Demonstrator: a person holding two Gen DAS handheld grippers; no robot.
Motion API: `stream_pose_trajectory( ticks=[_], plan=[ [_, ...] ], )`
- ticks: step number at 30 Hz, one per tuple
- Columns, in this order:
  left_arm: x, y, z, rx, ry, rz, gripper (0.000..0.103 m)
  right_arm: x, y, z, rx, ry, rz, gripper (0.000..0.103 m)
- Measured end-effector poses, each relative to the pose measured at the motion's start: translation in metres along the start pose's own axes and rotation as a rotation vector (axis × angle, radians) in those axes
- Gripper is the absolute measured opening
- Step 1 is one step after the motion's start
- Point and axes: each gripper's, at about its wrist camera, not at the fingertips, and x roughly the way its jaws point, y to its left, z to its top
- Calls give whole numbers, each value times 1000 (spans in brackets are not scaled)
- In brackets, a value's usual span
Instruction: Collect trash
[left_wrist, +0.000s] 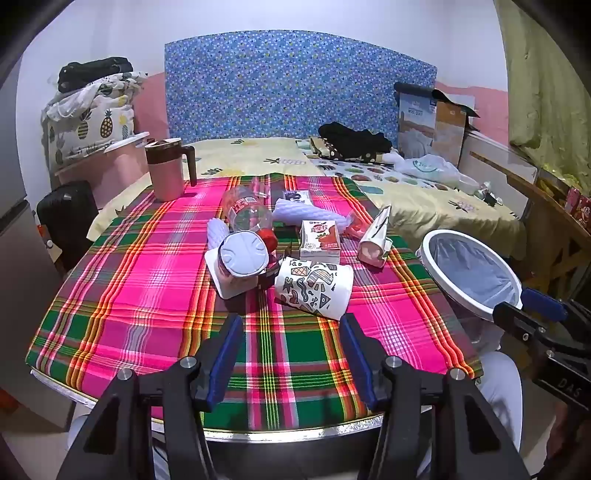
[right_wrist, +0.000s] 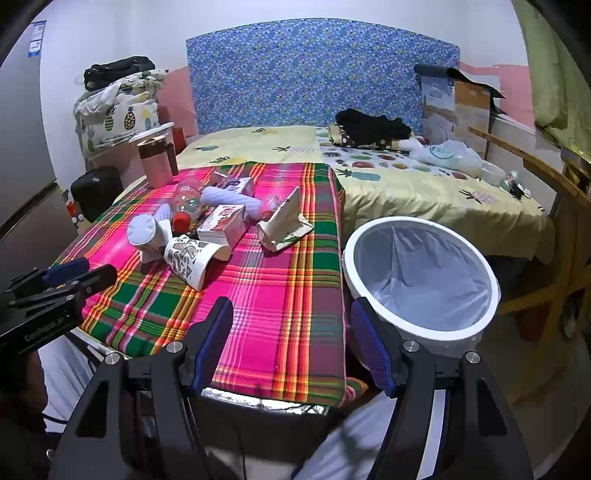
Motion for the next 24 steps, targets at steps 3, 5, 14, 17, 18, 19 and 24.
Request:
stream_pose_trajectory(
  ticks=[3, 5, 14, 17, 18, 19, 24],
  plan=[
    [0, 0, 0, 1, 0, 3, 54, -1, 1, 0, 5, -8, 6, 68],
    [0, 0, 0, 1, 0, 2, 54, -2, 2, 0, 5, -9, 7, 68],
    [-1, -1, -2, 4, -1, -2, 54, -7, 1, 6, 7, -10, 11, 68],
    [0, -1, -1, 4, -2, -5, 54, -4, 3, 2, 0, -11, 7, 68],
    [0, -1, -1, 3, -2, -5, 54, -4, 3, 2, 1, -11, 8, 68],
    [0, -1, -1, 3, -2, -4, 54, -3, 3, 2, 2, -10, 8, 68],
    [0, -1, -1, 2, -2, -5, 54, -4, 3, 4, 2, -10, 8, 68]
  ],
)
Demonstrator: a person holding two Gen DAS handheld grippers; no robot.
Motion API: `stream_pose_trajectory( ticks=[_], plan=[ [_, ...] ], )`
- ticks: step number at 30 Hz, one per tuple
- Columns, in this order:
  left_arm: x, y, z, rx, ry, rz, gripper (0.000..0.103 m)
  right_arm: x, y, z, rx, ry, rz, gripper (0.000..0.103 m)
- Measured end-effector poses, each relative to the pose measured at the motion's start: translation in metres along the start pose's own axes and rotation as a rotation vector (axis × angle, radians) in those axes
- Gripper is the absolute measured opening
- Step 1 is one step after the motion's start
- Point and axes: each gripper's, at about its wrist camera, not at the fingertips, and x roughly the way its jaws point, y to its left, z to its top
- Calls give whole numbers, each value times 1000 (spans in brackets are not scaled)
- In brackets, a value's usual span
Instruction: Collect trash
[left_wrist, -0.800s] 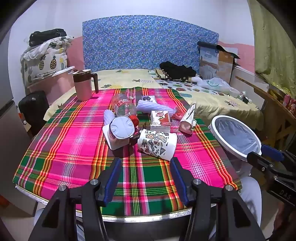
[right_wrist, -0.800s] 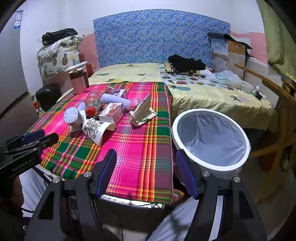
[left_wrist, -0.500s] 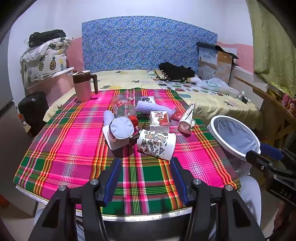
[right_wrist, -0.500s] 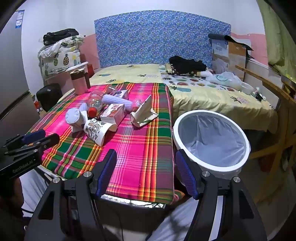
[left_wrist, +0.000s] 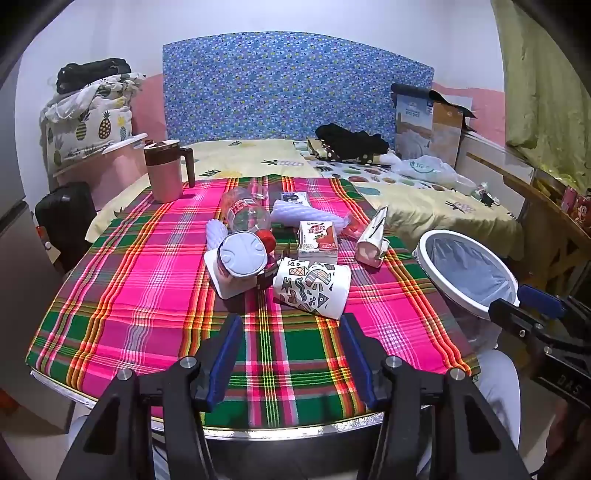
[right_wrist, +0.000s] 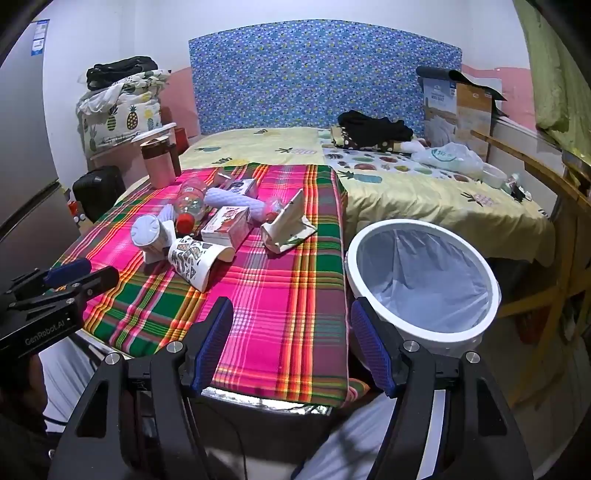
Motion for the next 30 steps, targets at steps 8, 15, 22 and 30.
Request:
stream_pose_trajectory(
  ticks=[8, 15, 22, 30],
  plan=[
    [-2, -1, 0, 1, -1, 1, 54, 3, -1, -2, 0, 0, 3, 68],
    [-2, -2, -1, 0, -1, 1, 54, 1, 0, -1, -1, 0, 2, 68],
    [-2, -1, 0, 3, -1, 1, 54, 2, 0, -2, 0, 0, 1, 68],
    [-2, -1, 0, 3, -1, 2, 54, 2, 1, -2, -2, 1, 2, 68]
  ],
)
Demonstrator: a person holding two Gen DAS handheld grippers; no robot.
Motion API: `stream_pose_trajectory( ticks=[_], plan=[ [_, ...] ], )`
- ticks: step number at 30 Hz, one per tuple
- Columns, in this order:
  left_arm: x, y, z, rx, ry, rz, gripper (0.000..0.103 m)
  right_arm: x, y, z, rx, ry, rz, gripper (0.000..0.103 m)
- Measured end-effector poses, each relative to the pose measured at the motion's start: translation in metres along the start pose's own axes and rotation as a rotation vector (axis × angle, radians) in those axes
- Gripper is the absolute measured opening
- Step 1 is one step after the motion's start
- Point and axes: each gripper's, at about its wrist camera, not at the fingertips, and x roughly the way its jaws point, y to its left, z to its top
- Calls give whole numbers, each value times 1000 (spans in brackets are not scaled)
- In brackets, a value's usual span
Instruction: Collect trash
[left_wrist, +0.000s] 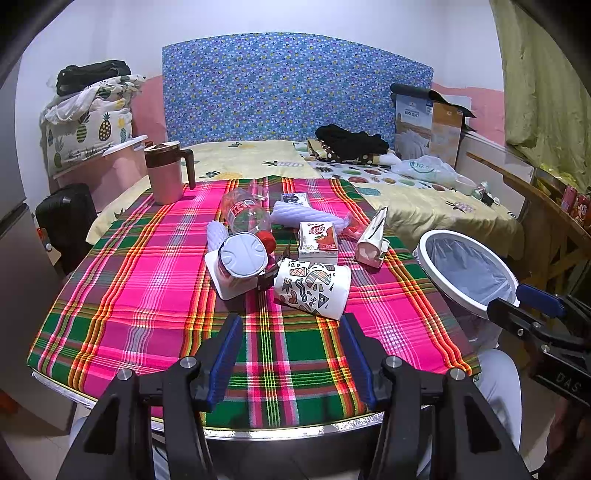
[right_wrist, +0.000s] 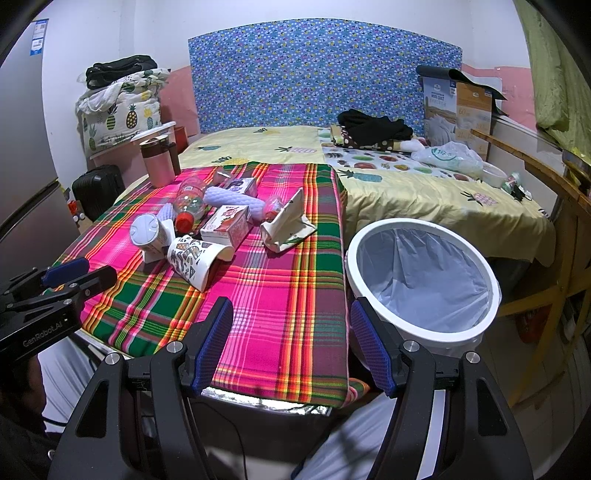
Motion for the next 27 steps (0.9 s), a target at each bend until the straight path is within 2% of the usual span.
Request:
stream_pose_trajectory(
  ticks=[27],
  plan=[
    [-1, 0, 1, 2, 1, -1, 54, 1, 0, 0, 1, 3, -1, 68]
  ],
)
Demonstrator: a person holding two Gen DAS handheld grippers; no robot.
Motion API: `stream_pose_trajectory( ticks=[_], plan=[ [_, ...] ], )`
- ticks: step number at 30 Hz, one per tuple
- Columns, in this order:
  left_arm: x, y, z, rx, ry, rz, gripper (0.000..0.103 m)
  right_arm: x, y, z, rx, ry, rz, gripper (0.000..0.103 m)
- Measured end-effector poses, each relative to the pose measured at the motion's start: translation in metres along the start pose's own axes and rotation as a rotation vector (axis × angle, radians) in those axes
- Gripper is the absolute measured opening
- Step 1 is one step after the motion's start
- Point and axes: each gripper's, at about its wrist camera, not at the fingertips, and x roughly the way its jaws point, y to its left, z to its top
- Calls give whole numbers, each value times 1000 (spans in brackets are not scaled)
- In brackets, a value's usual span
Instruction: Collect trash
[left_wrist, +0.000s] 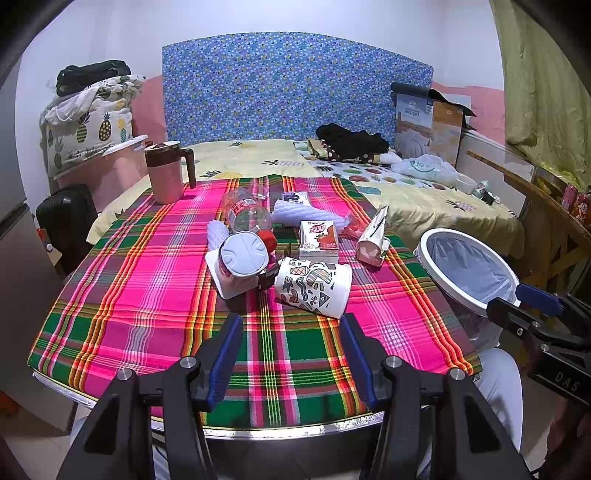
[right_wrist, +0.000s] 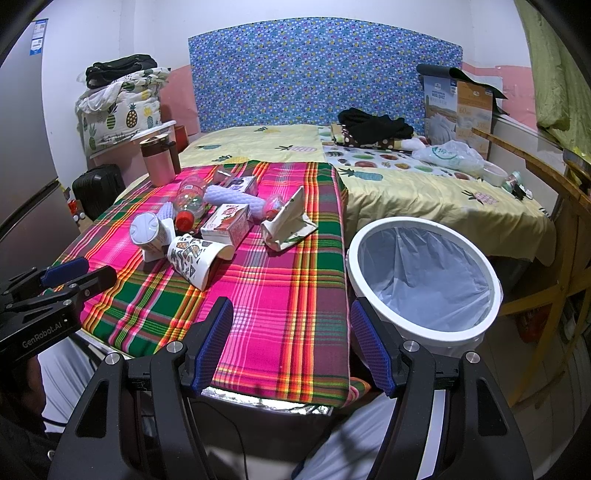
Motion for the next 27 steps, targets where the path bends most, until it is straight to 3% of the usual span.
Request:
stream_pose_trajectory(
  ticks=[16, 27],
  plan=[
    [8, 8, 0, -11, 15, -30, 54, 11, 2, -8, -1, 15, 8, 68],
    [33, 29, 12, -53, 15, 2, 54, 29, 4, -1, -11, 48, 60, 68]
  ],
)
